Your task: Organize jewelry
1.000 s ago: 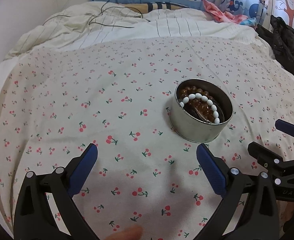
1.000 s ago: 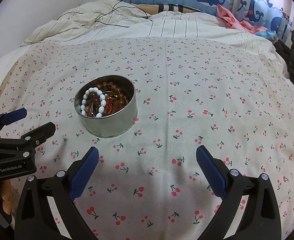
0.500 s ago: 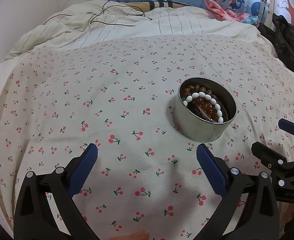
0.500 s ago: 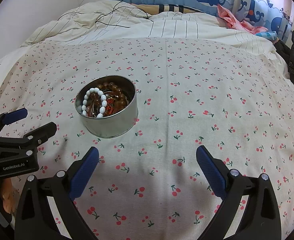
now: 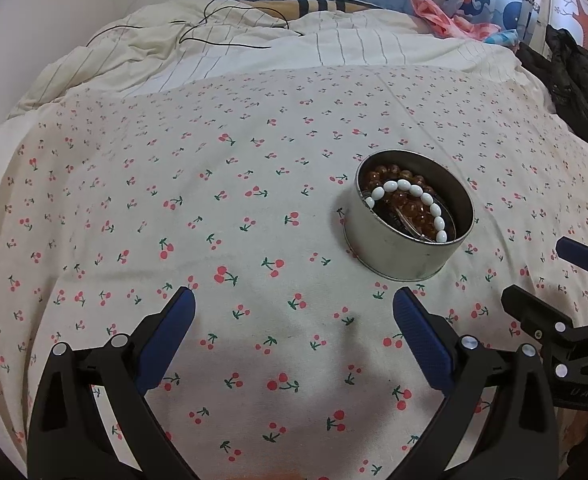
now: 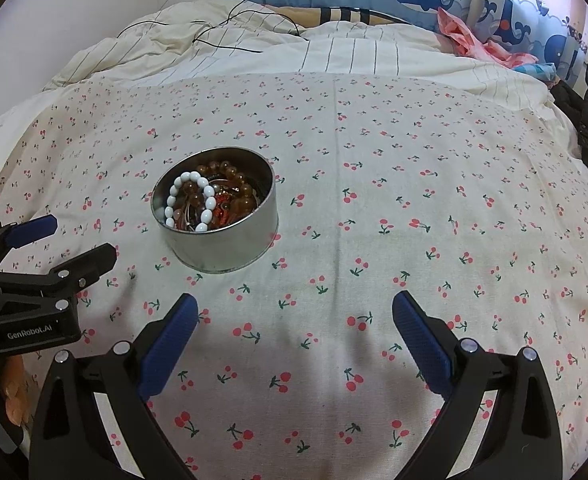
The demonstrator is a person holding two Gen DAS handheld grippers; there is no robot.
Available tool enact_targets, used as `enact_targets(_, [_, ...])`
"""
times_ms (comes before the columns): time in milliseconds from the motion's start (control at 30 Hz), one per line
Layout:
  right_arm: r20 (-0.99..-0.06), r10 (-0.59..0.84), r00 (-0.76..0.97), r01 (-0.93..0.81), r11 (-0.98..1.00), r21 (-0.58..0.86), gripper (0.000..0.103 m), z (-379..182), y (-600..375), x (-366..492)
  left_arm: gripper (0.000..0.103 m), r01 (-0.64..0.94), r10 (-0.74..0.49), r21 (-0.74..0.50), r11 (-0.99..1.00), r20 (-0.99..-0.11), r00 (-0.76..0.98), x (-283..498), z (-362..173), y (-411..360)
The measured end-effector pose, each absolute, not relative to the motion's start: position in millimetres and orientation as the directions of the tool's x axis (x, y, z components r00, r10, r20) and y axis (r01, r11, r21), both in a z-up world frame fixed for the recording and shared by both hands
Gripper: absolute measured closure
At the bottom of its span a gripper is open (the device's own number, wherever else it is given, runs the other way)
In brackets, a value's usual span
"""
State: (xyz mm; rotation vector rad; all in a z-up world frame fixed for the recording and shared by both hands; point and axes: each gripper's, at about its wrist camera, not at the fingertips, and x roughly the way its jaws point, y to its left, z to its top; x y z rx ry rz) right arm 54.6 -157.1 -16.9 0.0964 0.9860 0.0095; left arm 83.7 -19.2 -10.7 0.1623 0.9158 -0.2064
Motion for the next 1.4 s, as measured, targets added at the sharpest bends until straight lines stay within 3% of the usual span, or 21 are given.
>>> enact_targets(1400, [-0.836,0.06,0.545,0.012,0.997,0.079,0.008,-19.9,-158.2,55.4,0.008,0.232,-0.102,0.046,0.972,-0.803,0.587,87.4,-11.1,-15.0])
